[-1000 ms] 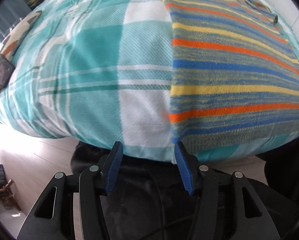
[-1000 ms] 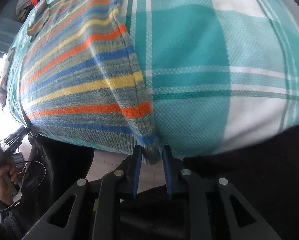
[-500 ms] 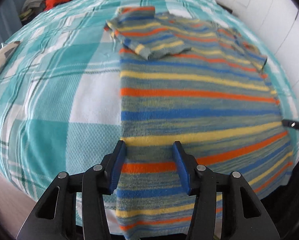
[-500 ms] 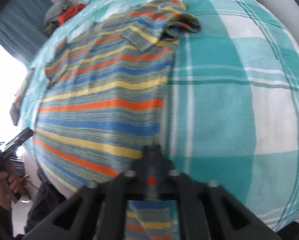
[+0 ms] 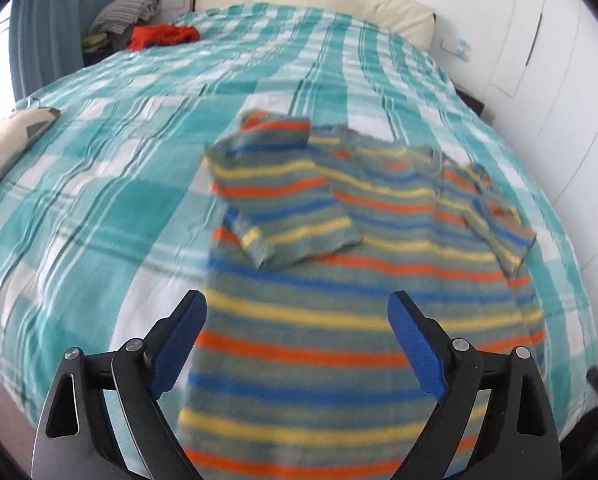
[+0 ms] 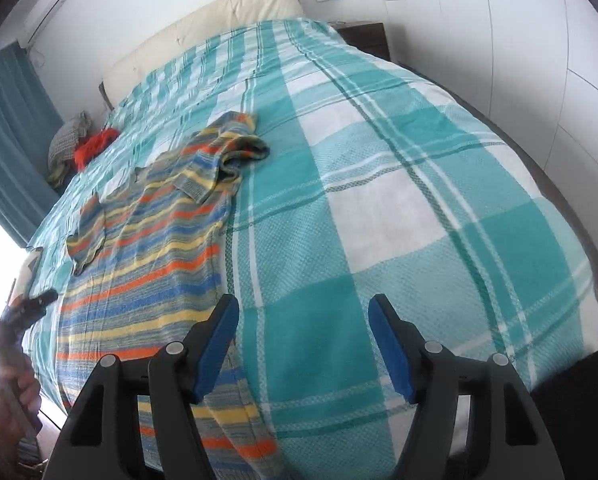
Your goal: Fold small clothes
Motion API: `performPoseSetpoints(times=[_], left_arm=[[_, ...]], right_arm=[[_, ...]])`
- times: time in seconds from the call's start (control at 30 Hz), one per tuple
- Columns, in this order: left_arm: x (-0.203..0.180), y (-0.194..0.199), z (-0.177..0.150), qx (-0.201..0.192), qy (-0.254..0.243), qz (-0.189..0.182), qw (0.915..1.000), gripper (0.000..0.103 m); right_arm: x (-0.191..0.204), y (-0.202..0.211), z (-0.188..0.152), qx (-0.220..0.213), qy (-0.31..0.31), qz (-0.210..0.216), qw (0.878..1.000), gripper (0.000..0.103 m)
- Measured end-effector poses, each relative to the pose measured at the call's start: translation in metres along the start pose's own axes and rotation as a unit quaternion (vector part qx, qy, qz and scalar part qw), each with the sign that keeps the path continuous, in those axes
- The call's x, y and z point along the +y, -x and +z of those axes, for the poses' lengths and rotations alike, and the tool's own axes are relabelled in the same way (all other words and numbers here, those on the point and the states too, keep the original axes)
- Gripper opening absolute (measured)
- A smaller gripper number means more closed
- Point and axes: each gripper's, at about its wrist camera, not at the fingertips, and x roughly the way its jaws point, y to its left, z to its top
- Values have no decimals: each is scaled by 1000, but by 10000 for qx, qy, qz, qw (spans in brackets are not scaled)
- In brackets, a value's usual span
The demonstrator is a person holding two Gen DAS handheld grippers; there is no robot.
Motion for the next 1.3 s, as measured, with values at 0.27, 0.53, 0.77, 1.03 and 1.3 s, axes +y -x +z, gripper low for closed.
performPoseSetpoints(times=[0.27,0.53,0.77,1.03,1.3], left_arm=[[-44,-115,1,516,-846,462,9940,103],[-41,-105,-2,398,-799,441,9950,103],[-41,-104,-1,396,-798,442,9950,103],[-41,-104,-1,395,-797,446,9950,103],[-41,-104,-1,394,-795,447,9950,103]], right_arm=[[23,2,2,-360,606,-165,9974,67],[23,-6,1,-315,554,-29,9980,67],[30,-5,0,-393,664,60,9970,67],[36,-6,-3,-367,783,13,9963,67],[42,1,-7,-464,911,-7,9948,67]])
